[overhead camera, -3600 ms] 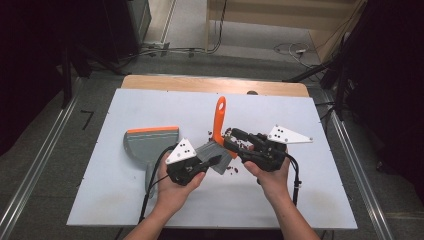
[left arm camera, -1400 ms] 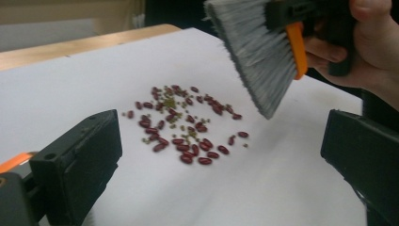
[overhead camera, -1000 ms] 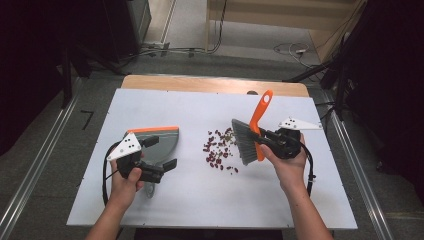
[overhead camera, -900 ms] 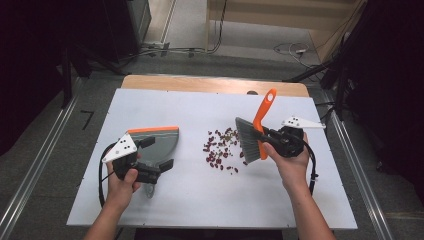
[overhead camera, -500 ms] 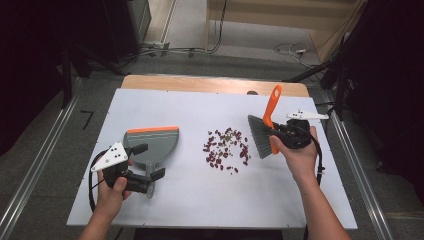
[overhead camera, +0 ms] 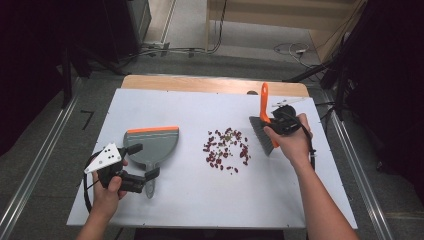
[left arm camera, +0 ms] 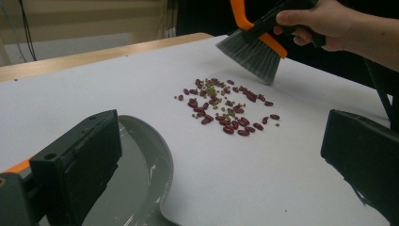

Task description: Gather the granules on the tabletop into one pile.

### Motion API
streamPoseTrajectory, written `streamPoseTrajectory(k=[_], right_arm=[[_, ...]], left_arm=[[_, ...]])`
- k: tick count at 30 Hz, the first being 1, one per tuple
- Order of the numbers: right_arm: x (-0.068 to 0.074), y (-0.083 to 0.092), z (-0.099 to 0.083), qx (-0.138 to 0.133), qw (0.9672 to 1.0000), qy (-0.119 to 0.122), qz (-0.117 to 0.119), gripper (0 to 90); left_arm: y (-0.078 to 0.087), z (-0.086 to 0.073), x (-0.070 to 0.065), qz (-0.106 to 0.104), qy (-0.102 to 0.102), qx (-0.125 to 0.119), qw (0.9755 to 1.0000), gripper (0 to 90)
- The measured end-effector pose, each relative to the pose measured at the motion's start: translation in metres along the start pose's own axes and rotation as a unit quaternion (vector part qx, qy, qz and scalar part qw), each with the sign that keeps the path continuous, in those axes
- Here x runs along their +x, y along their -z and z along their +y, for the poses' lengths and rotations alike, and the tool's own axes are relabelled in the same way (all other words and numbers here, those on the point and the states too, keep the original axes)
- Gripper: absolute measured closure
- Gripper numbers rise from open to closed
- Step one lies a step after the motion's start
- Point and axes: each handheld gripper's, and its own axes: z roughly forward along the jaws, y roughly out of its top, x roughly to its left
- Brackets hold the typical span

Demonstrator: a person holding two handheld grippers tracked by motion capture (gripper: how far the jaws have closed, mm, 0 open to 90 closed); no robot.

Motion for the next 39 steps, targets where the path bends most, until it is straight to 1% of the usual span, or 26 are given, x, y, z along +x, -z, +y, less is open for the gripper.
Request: streamPoseTrajectory(k=[1,2,4,6,7,8,9,11,12,15,17,19,21,22,26,28,31,32,35,36,39], right_arm=[[0.003,-0.005,0.003,0.008,0.9999,0.007,-0.007,68.5],[0.003,-0.005,0.003,0.008,0.9999,0.007,-0.007,68.5],[0.008,-0.013,0.011,0.017,0.9995,0.013,-0.022,68.5],[0.013,-0.02,0.019,0.024,0.9992,0.021,-0.024,68.5],[0.019,-0.027,0.026,0.037,0.9982,0.033,-0.035,68.5],[0.019,-0.027,0.026,0.037,0.9982,0.033,-0.035,68.5],[0.022,-0.031,0.028,0.042,0.9977,0.036,-0.039,68.5],[0.028,-0.039,0.033,0.051,0.9963,0.044,-0.054,68.6],[0.033,-0.046,0.036,0.057,0.9955,0.047,-0.058,68.7],[0.044,-0.053,0.039,0.059,0.9954,0.055,-0.051,68.8],[0.053,-0.055,0.041,0.064,0.9949,0.066,-0.041,68.9],[0.06,-0.056,0.043,0.076,0.9936,0.077,-0.034,69.0],[0.063,-0.057,0.043,0.079,0.9932,0.079,-0.034,69.0],[0.067,-0.057,0.041,0.081,0.9925,0.086,-0.032,68.9],[0.073,-0.055,0.039,0.083,0.9921,0.09,-0.029,68.8],[0.077,-0.054,0.036,0.08,0.9918,0.096,-0.026,68.8],[0.079,-0.053,0.035,0.079,0.9916,0.099,-0.025,68.8],[0.08,-0.052,0.034,0.08,0.9915,0.101,-0.021,68.7],[0.084,-0.05,0.033,0.081,0.9909,0.106,-0.018,68.8],[0.087,-0.05,0.032,0.082,0.9902,0.111,-0.017,68.8],[0.088,-0.049,0.031,0.081,0.9903,0.112,-0.012,68.8]], left_arm=[[0.0,0.0,0.0,0.0,0.0,0.0,1.0,0.0],[0.0,0.0,0.001,0.001,0.0,0.0,1.0,0.0],[0.001,-0.001,0.002,0.0,0.005,0.0,1.0,0.0],[0.0,-0.001,0.002,-0.001,0.004,0.001,1.0,0.0],[0.0,-0.001,0.002,-0.002,0.004,0.002,1.0,0.0],[0.0,-0.001,0.002,-0.003,0.004,0.001,1.0,0.0],[-0.001,-0.001,0.002,-0.003,0.004,0.0,1.0,0.0],[-0.001,-0.001,0.002,-0.004,0.003,0.0,1.0,0.0],[-0.001,-0.001,0.002,-0.004,0.003,0.0,1.0,0.0],[0.0,-0.001,0.002,-0.004,0.003,0.001,1.0,0.0],[0.0,-0.002,0.003,-0.001,0.005,0.001,1.0,0.0],[0.0,-0.002,0.003,0.0,0.006,0.001,1.0,0.0],[-0.001,-0.002,0.003,0.003,0.005,0.004,1.0,0.0],[-0.001,-0.003,0.003,0.003,0.006,0.004,1.0,0.0],[-0.003,-0.003,0.003,0.007,0.008,0.004,0.9999,0.0],[-0.003,-0.003,0.003,0.009,0.007,0.004,0.9999,0.0],[-0.002,-0.003,0.003,0.012,0.007,0.004,0.9999,0.0],[-0.003,-0.003,0.004,0.013,0.006,0.004,0.9999,0.0],[-0.004,-0.003,0.003,0.016,0.005,0.005,0.9998,0.0],[-0.004,-0.003,0.003,0.018,0.004,0.005,0.9998,0.0],[-0.005,-0.004,0.003,0.017,0.003,0.004,0.9998,0.0]])
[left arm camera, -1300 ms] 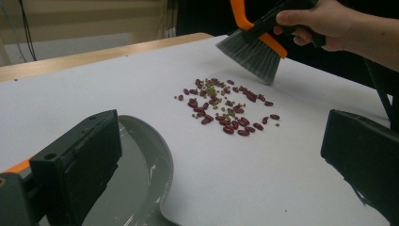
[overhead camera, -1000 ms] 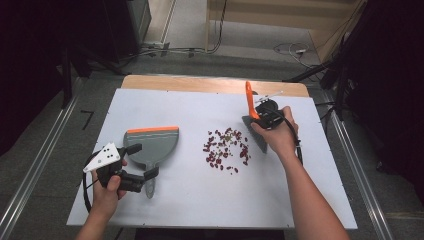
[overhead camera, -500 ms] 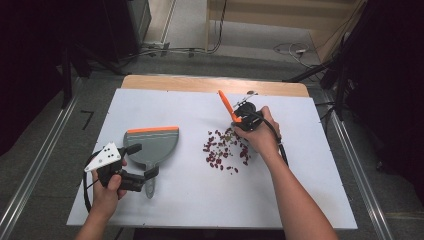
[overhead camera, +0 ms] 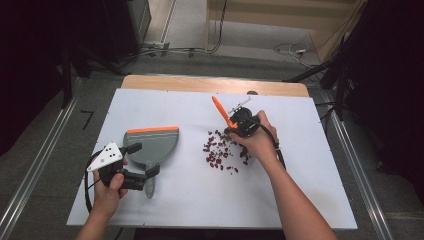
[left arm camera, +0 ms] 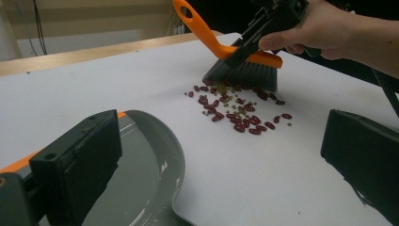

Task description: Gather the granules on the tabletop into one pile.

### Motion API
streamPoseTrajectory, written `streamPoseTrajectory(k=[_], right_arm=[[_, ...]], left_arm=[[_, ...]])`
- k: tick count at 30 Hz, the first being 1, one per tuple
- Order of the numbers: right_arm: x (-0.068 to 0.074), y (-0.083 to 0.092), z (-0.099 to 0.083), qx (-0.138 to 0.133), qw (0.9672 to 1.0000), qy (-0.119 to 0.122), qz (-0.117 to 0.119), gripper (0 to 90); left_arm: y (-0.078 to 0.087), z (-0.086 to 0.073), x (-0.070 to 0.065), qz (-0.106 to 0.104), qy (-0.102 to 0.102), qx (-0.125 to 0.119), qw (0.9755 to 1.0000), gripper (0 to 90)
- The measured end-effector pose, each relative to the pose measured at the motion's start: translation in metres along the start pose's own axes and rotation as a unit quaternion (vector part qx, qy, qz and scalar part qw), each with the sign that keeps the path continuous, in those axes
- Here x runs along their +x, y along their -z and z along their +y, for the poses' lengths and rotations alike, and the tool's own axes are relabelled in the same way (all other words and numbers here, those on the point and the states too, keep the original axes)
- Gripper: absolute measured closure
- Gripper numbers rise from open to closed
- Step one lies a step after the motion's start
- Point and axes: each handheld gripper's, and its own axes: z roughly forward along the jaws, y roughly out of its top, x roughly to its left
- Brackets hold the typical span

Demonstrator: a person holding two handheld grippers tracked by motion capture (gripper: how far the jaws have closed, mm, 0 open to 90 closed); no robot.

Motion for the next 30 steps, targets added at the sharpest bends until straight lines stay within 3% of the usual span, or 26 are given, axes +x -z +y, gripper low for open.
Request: streamPoseTrajectory(k=[8,9,13,16,18,20,21,24,28,30], right_arm=[[0.001,0.005,-0.004,-0.011,0.9998,0.005,0.014,68.9],[-0.002,0.009,-0.005,-0.021,0.9995,-0.002,0.023,68.9],[-0.006,0.025,-0.005,-0.05,0.9985,-0.002,0.022,68.9],[-0.005,0.039,-0.004,-0.072,0.9963,-0.004,0.046,68.9],[0.0,0.046,-0.003,-0.081,0.9943,-0.011,0.067,68.9],[0.005,0.05,-0.001,-0.077,0.9908,-0.029,0.107,68.9],[0.009,0.051,0.0,-0.074,0.9894,-0.026,0.123,68.9],[0.026,0.051,0.003,-0.068,0.989,-0.018,0.13,68.9],[0.047,0.044,0.005,-0.068,0.983,-0.027,0.168,68.9],[0.051,0.041,0.006,-0.067,0.9821,-0.027,0.173,68.9]], left_arm=[[-0.001,-0.001,0.0,-0.001,0.0,0.001,1.0,0.0],[-0.001,-0.001,0.0,-0.001,0.001,0.001,1.0,0.0],[0.0,-0.001,0.0,0.0,0.006,0.0,1.0,0.0],[0.0,-0.001,0.001,0.001,0.007,-0.001,1.0,0.0],[0.0,-0.001,0.001,0.001,0.008,-0.001,1.0,0.0],[0.0,0.0,0.001,0.002,0.008,-0.001,1.0,0.0],[0.0,0.0,0.001,0.002,0.008,-0.001,1.0,0.0],[0.0,0.0,0.0,0.004,0.008,-0.001,1.0,0.0],[0.0,-0.001,0.0,0.008,0.008,-0.001,0.9999,0.0],[0.0,-0.001,0.001,0.009,0.008,-0.002,0.9999,0.0]])
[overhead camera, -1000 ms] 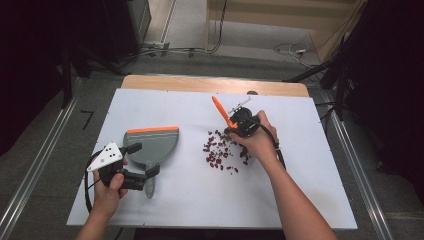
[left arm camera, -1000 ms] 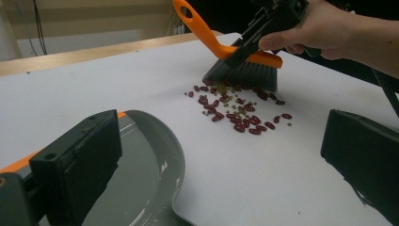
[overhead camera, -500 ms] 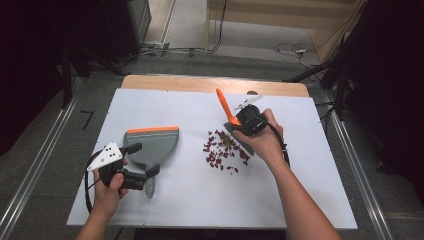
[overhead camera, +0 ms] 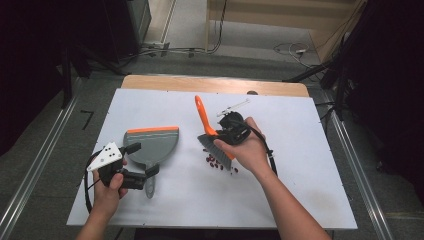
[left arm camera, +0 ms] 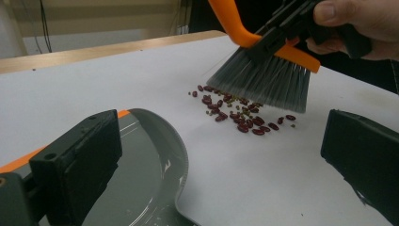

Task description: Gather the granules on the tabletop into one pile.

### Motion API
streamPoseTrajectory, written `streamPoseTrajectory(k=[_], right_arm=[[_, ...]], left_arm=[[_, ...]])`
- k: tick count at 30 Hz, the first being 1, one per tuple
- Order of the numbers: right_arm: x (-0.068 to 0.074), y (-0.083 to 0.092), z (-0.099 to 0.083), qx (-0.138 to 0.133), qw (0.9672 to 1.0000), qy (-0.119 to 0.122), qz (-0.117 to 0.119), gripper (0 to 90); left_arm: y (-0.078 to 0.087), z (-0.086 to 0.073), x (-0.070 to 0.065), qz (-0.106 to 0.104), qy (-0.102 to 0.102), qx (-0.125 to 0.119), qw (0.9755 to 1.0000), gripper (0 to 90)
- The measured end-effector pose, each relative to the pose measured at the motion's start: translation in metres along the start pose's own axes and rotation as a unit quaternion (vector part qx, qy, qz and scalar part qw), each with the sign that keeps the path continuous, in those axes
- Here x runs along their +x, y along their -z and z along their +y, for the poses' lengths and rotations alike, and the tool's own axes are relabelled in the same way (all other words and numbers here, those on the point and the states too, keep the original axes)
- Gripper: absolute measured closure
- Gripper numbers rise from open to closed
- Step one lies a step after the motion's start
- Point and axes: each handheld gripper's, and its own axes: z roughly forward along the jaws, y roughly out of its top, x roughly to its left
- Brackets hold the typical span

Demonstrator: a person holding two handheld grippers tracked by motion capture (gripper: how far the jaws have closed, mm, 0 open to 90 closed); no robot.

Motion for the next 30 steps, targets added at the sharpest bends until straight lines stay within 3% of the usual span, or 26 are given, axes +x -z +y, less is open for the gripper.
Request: streamPoseTrajectory(k=[5,6,9,10,13,17,23,30], right_arm=[[0.008,-0.027,0.001,0.008,0.9979,-0.05,0.04,68.9],[0.008,-0.027,0.001,0.008,0.9979,-0.05,0.04,68.9],[0.004,-0.039,0.001,0.018,0.9945,-0.086,0.059,68.9],[-0.001,-0.046,0.0,0.021,0.9935,-0.096,0.057,68.9],[-0.008,-0.051,-0.002,0.023,0.9946,-0.098,0.027,68.8],[-0.019,-0.05,-0.007,0.021,0.9934,-0.112,0.016,68.6],[-0.028,-0.047,-0.009,0.024,0.9943,-0.103,-0.011,68.0],[-0.042,-0.042,-0.014,0.021,0.9924,-0.119,-0.025,67.8]], left_arm=[[-0.001,-0.001,0.0,-0.004,0.0,0.003,1.0,0.0],[0.0,0.0,0.0,-0.007,-0.003,0.003,1.0,0.0],[0.0,0.0,-0.001,-0.008,-0.004,0.003,1.0,0.0],[0.0,0.0,0.0,-0.008,-0.004,0.003,1.0,0.0],[0.001,0.0,0.0,-0.008,-0.003,0.004,1.0,0.0],[0.001,0.0,-0.001,-0.011,-0.004,0.005,0.9999,0.0],[0.0,0.0,-0.001,-0.013,-0.003,0.007,0.9999,0.0],[0.001,0.0,-0.001,-0.011,-0.003,0.006,0.9999,0.0]])
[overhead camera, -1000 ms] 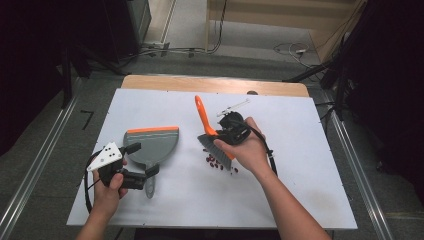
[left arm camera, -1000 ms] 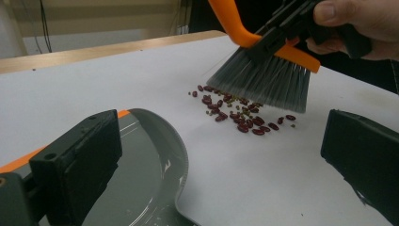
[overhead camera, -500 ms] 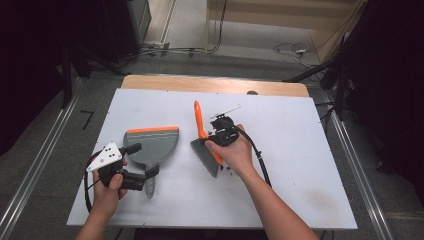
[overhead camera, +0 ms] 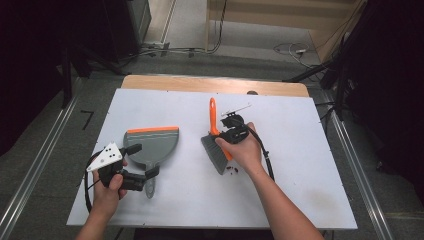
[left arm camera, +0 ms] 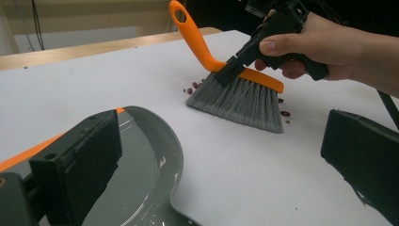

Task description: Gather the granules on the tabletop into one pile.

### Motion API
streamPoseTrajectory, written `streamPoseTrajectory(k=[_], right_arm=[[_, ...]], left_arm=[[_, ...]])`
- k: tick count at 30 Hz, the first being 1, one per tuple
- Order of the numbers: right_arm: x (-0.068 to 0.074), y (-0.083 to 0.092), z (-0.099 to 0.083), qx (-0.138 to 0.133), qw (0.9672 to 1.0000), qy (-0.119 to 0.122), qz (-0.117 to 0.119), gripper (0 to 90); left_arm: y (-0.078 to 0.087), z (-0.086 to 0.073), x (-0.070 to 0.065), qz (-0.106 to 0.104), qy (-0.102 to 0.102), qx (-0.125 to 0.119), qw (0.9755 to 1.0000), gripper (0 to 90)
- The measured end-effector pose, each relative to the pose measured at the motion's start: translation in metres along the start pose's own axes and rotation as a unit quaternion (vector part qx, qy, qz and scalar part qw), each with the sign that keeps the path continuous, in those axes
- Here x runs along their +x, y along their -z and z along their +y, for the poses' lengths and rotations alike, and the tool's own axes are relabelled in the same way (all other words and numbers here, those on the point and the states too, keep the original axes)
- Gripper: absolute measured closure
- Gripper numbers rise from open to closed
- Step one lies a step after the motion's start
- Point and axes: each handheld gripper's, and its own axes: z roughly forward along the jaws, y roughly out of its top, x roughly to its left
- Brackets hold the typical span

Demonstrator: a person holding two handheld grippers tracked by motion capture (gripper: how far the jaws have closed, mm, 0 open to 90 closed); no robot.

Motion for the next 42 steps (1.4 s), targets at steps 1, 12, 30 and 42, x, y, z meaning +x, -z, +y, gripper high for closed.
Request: streamPoseTrajectory(k=[1,12,30,42], right_arm=[[-0.005,0.002,-0.001,-0.003,1.0,-0.006,-0.003,67.7],[-0.025,0.01,-0.004,-0.009,0.9995,-0.022,-0.02,67.4],[-0.052,0.023,-0.012,-0.022,0.9976,-0.054,-0.037,67.3],[-0.062,0.027,-0.016,-0.028,0.9964,-0.068,-0.042,67.2]], left_arm=[[0.0,0.0,0.0,0.0,0.0,0.0,1.0,0.0],[0.0,0.0,0.0,0.002,0.001,0.001,1.0,0.0],[-0.001,-0.001,0.0,0.003,0.001,0.005,1.0,0.0],[0.0,-0.001,0.0,0.004,0.001,0.005,1.0,0.0]])
